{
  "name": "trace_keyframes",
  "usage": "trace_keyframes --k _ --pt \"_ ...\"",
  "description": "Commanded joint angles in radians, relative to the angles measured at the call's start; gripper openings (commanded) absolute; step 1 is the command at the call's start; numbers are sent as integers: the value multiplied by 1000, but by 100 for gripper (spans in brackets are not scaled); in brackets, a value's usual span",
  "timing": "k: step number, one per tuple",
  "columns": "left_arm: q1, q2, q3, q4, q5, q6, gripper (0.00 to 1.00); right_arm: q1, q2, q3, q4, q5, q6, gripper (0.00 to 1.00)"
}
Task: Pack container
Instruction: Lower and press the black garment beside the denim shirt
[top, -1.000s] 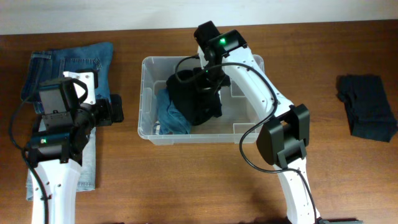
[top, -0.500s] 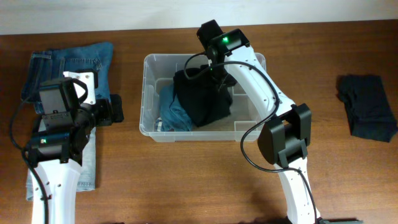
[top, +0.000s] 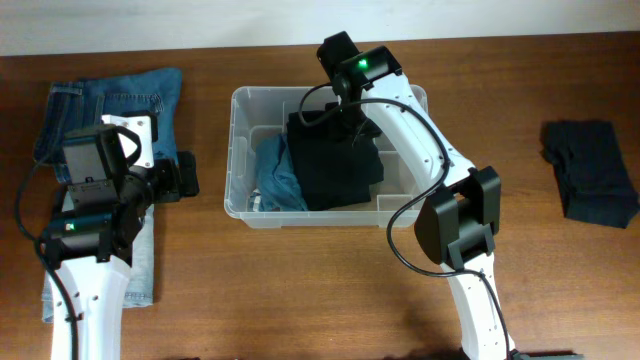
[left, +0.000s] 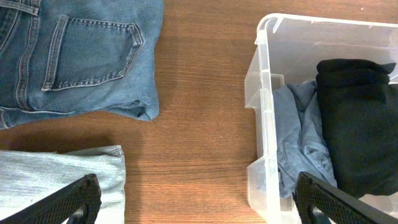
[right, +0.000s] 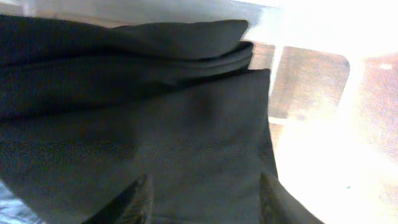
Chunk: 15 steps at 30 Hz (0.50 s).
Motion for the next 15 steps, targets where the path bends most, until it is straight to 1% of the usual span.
trace_keyframes --k 1,2,4,12,15 --pt "3 3 0 2 -7 -10 99 -3 -42 15 25 -176 -105 43" --pt "3 3 0 2 -7 -10 99 -1 -42 15 39 -233 -142 43" --pt "3 3 0 2 -7 -10 99 6 -42 15 66 -262 -159 42" --pt "3 3 0 2 -7 -10 99 30 4 6 138 -232 -170 21" --pt "3 3 0 2 -7 -10 99 36 34 -2 166 -222 -170 16"
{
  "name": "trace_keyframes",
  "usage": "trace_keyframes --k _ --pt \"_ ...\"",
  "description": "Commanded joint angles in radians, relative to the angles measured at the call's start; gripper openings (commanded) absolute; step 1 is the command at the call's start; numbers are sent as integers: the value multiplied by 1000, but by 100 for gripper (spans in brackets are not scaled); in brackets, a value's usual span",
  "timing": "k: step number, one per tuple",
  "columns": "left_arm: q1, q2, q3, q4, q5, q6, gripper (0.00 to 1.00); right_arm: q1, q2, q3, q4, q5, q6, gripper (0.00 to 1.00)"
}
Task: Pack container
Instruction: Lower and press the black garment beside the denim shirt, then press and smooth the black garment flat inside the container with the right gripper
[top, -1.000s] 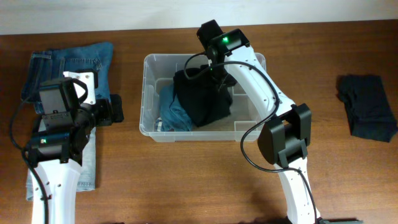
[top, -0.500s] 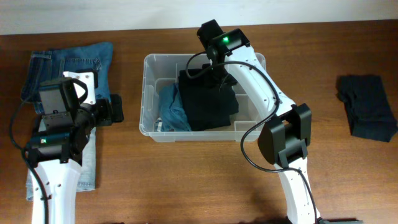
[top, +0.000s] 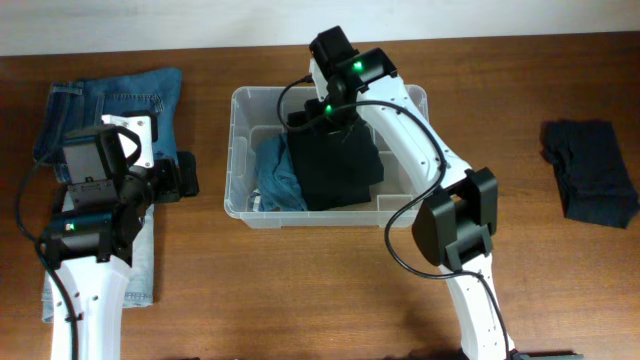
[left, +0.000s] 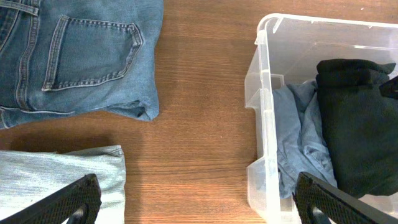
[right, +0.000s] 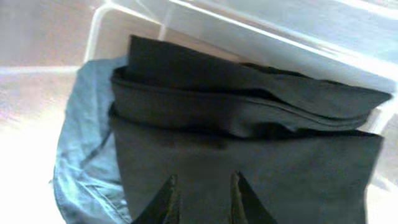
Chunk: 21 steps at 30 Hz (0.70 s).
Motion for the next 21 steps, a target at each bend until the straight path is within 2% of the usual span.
trace_keyframes --k 1,8,15,21 --pt "3 3 0 2 -7 -10 100 14 42 -6 24 1 -14 15" --pt "3 3 0 2 -7 -10 100 21 81 -69 67 113 -13 14" --pt "3 3 0 2 -7 -10 99 21 85 -181 145 112 -13 14" --pt "3 3 0 2 -7 -10 99 21 61 -172 144 112 -8 13"
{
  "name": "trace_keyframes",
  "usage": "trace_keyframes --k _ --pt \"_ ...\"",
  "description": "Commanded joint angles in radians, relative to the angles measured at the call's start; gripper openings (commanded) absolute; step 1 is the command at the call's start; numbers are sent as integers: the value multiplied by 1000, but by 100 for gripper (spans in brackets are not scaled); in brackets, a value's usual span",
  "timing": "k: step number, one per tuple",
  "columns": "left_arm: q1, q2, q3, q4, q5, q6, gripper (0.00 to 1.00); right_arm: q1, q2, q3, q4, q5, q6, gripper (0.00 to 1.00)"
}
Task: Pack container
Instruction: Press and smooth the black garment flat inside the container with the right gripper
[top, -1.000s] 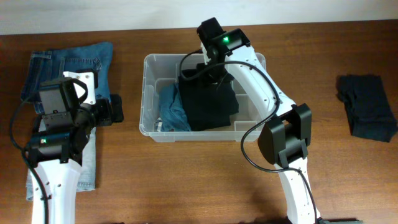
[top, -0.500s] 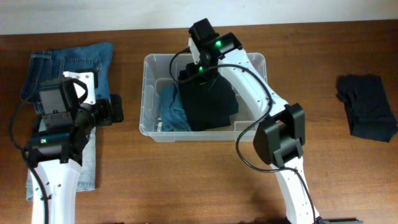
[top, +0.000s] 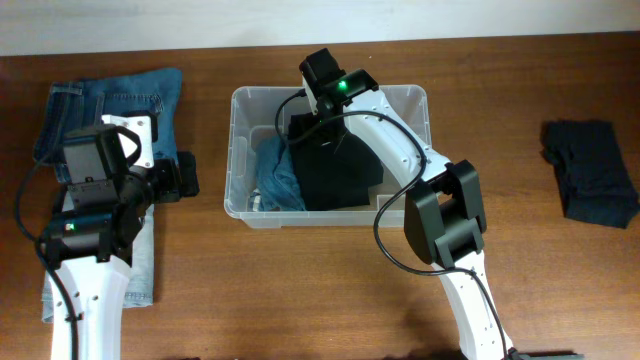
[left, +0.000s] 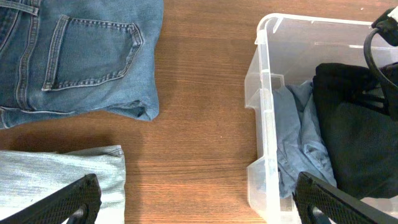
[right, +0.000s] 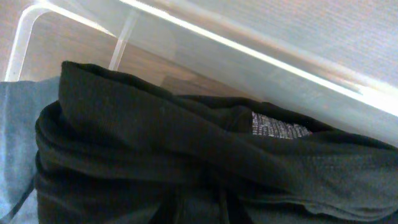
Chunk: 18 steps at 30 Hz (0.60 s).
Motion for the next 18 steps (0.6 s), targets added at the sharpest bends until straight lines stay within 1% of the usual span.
trace_keyframes --k 1,5,12,15,18 --pt "3 3 0 2 -7 -10 99 4 3 -34 -24 4 16 13" --pt "3 3 0 2 -7 -10 100 5 -48 -15 -37 3 18 13" --pt "3 3 0 2 -7 -10 99 17 -182 8 -123 5 44 10" --pt "3 3 0 2 -7 -10 99 33 -185 5 -146 5 43 9" --pt "3 3 0 2 -7 -10 99 57 -177 -30 -131 5 44 8"
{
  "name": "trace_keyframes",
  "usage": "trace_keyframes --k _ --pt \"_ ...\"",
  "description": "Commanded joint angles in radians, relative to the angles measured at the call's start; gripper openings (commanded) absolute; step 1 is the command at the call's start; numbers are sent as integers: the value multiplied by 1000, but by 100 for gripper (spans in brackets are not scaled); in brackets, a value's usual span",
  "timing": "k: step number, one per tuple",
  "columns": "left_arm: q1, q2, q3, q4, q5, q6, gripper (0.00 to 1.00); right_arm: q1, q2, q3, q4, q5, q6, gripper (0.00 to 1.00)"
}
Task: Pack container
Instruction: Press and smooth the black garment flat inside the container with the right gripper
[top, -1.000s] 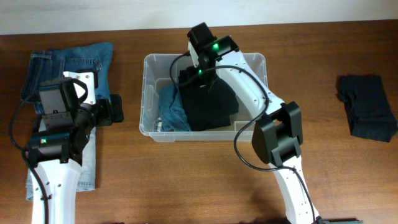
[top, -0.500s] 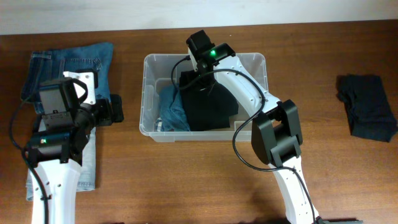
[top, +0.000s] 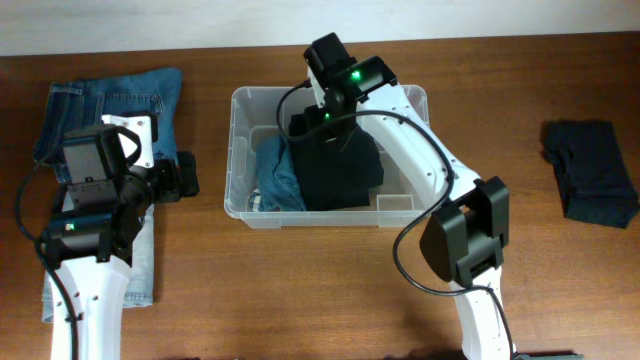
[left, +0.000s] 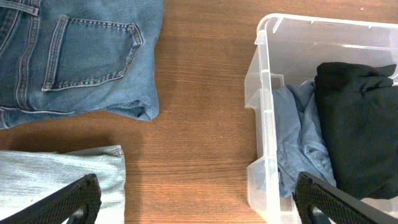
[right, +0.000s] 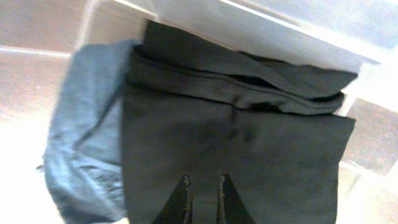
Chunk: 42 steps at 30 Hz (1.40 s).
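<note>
A clear plastic container (top: 240, 100) stands mid-table and holds a folded black garment (top: 340, 170) beside a crumpled light blue one (top: 275, 175). My right gripper (top: 322, 118) hangs over the back of the black garment (right: 249, 143). Its fingers (right: 186, 193) are nearly together with nothing between them. My left gripper (left: 199, 205) is wide open over bare wood, left of the container (left: 264, 81). Folded dark blue jeans (left: 81, 56) and a pale denim piece (left: 56, 174) lie near it.
A dark folded garment (top: 590, 170) lies alone at the table's far right. The dark blue jeans (top: 110, 95) sit at the far left, with the pale denim (top: 140, 260) partly under my left arm. Bare wood separates these piles from the container.
My right gripper was pressed low into the black garment's back fold by the far wall. It now sits higher, with the whole garment in view. The left arm has not moved.
My right gripper was first wide open, close against the black garment in the container. Then it was higher with its jaws narrower. Then it was down in the garment's back fold, and now it is raised with its fingers nearly together. The left gripper stayed open throughout.
</note>
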Motion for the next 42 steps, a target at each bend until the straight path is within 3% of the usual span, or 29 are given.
trace_keyframes --k 1,14,23,30,36,42 --pt "3 3 0 3 -7 -10 99 46 -10 -51 27 6 10 7" --pt "3 3 0 3 -7 -10 99 63 -9 -391 447 88 47 6" --pt "3 3 0 3 -7 -10 100 61 -74 -305 370 189 36 6" --pt "3 3 0 3 -7 -10 99 58 -211 -225 217 453 93 6" --pt "3 3 0 3 -7 -10 99 13 -209 -242 75 324 127 7" --pt "3 3 0 3 -7 -10 99 -24 -175 -381 149 217 126 7"
